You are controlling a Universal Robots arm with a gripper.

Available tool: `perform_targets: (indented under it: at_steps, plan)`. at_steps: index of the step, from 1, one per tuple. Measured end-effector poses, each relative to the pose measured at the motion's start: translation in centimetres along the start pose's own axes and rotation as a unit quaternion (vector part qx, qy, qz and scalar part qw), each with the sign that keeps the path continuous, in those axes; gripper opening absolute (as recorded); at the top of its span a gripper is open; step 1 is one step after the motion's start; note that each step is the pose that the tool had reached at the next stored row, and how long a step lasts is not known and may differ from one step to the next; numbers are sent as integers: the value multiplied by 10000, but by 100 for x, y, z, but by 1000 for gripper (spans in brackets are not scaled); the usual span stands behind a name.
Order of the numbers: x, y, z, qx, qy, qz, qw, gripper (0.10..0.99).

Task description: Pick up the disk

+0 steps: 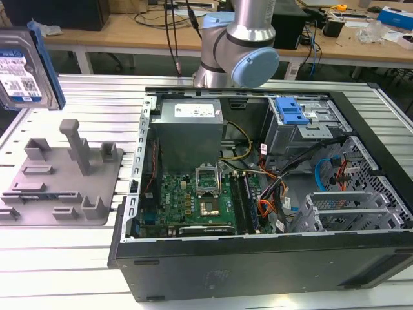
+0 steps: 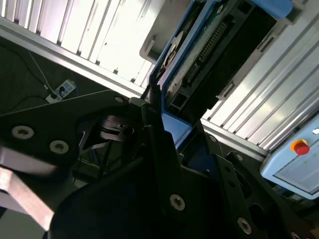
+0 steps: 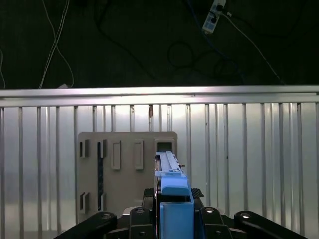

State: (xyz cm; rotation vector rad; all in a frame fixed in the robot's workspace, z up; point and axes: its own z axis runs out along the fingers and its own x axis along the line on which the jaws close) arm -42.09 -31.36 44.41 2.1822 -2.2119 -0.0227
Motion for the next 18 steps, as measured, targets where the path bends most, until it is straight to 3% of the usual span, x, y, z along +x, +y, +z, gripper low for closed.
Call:
perform_targets:
  at_steps: [2,4,18]
  plan:
    - [4,3,-107,0,0,0,10000,369]
    - [11,9,-271,1,0,0,10000,369]
    - [12,10,-292,1,0,0,10000,369]
